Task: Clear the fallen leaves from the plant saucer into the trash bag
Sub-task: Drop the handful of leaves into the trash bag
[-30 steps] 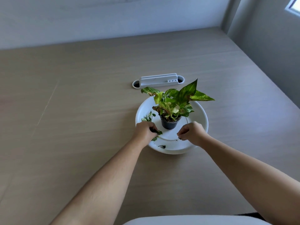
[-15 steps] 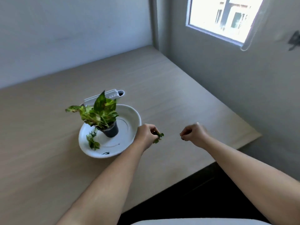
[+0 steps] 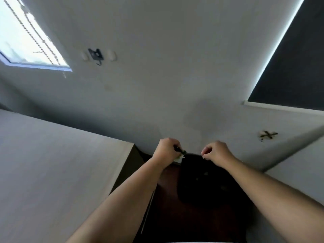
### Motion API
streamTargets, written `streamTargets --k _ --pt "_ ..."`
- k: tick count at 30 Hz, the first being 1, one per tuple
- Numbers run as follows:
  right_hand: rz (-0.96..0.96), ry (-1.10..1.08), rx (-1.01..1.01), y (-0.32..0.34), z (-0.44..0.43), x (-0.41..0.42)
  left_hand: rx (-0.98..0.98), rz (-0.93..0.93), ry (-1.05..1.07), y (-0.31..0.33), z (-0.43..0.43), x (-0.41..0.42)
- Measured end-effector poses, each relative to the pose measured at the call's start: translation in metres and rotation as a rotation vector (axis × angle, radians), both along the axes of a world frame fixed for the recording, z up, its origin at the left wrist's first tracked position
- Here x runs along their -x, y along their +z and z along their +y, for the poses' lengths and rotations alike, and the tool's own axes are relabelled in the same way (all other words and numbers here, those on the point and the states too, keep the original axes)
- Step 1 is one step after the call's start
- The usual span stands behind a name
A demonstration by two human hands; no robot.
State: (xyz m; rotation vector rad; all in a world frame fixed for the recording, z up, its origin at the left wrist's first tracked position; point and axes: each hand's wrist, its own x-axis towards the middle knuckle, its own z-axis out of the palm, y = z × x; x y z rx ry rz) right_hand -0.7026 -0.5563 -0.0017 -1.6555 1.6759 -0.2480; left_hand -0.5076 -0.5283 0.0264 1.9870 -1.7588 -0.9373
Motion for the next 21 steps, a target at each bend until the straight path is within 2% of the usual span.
streamTargets --k 5,11,16,21 --pt "0.044 -0.151 -0.116 -0.05 0.005 0.046 -0.135 -0.035 -0.209 -0.062 -0.043 0.042" --pt "0.016 -0.263 -0.173 -0.094 -0.014 0.062 -0.303 -0.049 -0.366 -0.129 -0.099 0.07" --pt "0.026 -0.282 -0.206 -0.118 -0.035 0.065 -0.461 -0.022 -0.518 -0.151 -0.123 0.073" --pt "0.056 -0.322 -0.203 -0.109 -0.042 0.07 -0.459 -0.004 -0.488 -0.144 -0.134 0.061"
